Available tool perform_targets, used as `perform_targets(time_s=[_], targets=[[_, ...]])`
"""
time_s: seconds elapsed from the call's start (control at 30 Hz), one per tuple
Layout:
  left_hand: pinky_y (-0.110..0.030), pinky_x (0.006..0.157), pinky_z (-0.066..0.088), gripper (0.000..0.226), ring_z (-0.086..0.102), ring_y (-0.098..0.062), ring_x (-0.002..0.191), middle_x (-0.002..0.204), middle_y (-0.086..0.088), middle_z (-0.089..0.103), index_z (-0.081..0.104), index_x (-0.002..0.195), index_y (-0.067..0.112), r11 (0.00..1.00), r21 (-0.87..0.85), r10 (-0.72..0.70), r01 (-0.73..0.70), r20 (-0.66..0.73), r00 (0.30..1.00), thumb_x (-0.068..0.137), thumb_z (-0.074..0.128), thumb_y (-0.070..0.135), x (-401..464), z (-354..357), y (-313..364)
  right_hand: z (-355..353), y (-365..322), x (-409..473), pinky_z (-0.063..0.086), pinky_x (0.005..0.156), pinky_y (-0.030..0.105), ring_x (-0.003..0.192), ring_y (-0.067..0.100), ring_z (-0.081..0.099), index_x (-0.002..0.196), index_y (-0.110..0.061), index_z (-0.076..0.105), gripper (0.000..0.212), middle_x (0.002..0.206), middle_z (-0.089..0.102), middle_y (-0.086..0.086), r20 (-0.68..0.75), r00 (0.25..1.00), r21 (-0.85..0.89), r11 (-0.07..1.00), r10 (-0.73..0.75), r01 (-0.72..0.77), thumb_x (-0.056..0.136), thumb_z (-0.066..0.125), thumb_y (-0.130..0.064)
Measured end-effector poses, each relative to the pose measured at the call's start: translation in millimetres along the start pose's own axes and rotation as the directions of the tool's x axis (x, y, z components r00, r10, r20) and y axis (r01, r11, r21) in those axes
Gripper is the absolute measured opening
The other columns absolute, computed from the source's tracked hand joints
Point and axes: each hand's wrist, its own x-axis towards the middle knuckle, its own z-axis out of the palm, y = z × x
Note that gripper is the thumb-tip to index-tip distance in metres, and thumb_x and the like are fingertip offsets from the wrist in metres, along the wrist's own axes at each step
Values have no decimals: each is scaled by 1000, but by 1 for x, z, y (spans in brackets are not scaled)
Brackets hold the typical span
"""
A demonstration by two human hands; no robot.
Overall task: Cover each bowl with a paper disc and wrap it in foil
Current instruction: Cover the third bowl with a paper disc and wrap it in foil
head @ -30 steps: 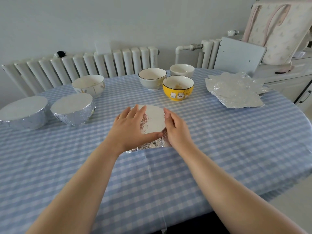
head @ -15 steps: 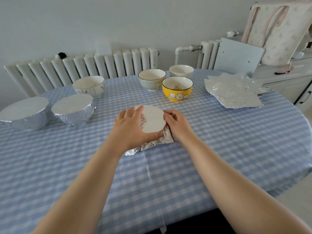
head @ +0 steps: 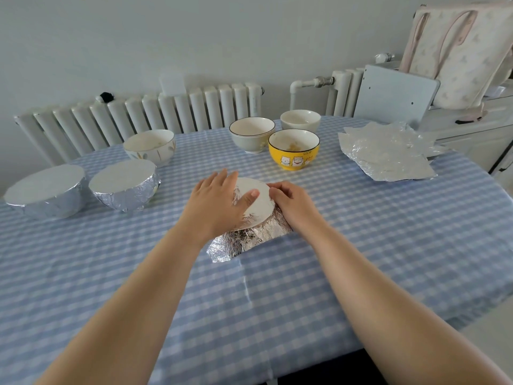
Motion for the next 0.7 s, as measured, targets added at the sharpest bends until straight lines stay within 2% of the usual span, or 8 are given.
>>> perform_targets(time_s=[0.07,0.13,0.3,0.43,0.57,0.7], targets=[[-42,118,17,75,24,-24,147,161,-4,28,26,154,19,1000,-5,15,-15,-15,1000,95,24,66,4,2,-3,-1,-1,-1,48,78,25,96,10,64,115,-21,70,24,105,71,-5,6,1000,-16,1000,-12,12,99,53,-26],[-41,117,20,66,27,-23,146,158,-1,33,31,152,22,1000,-10,12,-12,-23,1000,98,31,59,5,4,-4,-2,0,-2,49,82,26,99,8,64,116,-24,70,25,106,71,-8,3,1000,-16,1000,-25,25,98,53,-28],[-43,119,17,63,20,-23,147,159,2,30,36,150,26,999,-38,7,-7,-12,1000,97,36,60,6,6,-4,-2,5,-4,49,72,18,89,3,66,114,-22,66,21,97,69,-12,-35,999,103,994,24,-20,98,57,-32],[-43,119,17,59,20,-22,147,160,2,28,41,146,29,999,-53,11,-12,-7,1000,96,38,61,4,6,-5,3,9,-5,53,81,30,91,10,67,103,-20,68,21,96,72,-7,-104,991,139,988,88,-73,95,59,-37],[-43,118,16,60,20,-23,147,160,2,27,39,147,30,999,-27,16,-16,1,1000,97,34,62,4,6,-4,3,6,-15,50,81,26,92,5,65,95,-24,69,18,95,71,-13,-264,960,254,967,96,-27,96,54,-33],[-42,117,17,55,20,-22,146,160,4,27,41,146,30,999,-50,2,-3,-10,1000,98,36,58,3,8,-5,14,5,-26,41,62,21,70,4,59,91,-20,64,22,77,65,-10,-183,976,168,982,115,-84,98,52,-37]])
